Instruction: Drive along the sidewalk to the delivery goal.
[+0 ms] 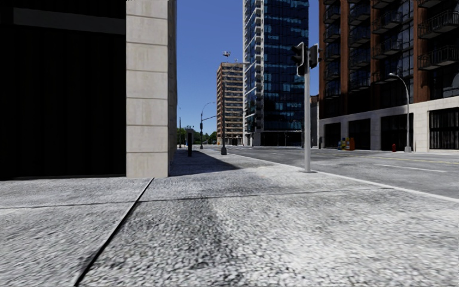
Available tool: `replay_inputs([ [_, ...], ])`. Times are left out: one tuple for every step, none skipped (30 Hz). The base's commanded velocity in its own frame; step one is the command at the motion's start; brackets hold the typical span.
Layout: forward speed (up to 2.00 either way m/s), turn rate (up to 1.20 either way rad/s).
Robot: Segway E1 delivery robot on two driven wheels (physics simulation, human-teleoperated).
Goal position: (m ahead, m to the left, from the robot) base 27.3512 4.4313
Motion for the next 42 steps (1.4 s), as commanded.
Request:
replay_inputs([
  [1.74,0.0],
  [1.74,0.0],
  [1.74,0.0],
  [1.74,0.0],
  [1.74,0.0],
  [1.74,0.0],
  [1.74,0.0],
  [1.74,0.0],
  [1.8,0.0],
  [1.8,0.0],
  [1.9,0.0],
  [2.0,0.0],
  [2.0,0.0],
  [2.0,0.0],
  [2.0,0.0],
  [2.0,0.0],
  [2.0,0.0],
  [2.0,0.0],
  [2.0,0.0],
  [2.0,0.0],
  [2.0,0.0],
  [2.0,0.0],
  [2.0,0.0],
  [2.0,0.0],
  [2.0,0.0],
  [2.0,0.0],
  [2.0,0.0],
  [2.0,0.0],
  [2.0,0.0],
  [2.0,0.0],
  [2.0,0.0],
  [2.0,0.0],
  [2.0,0.0],
  [2.0,0.0],
  [2.0,0.0],
  [2.0,0.0],
  [2.0,0.0],
  [2.0,0.0],
  [2.0,0.0],
  [2.0,0.0],
  [2.0,0.0],
  [2.0,0.0],
])
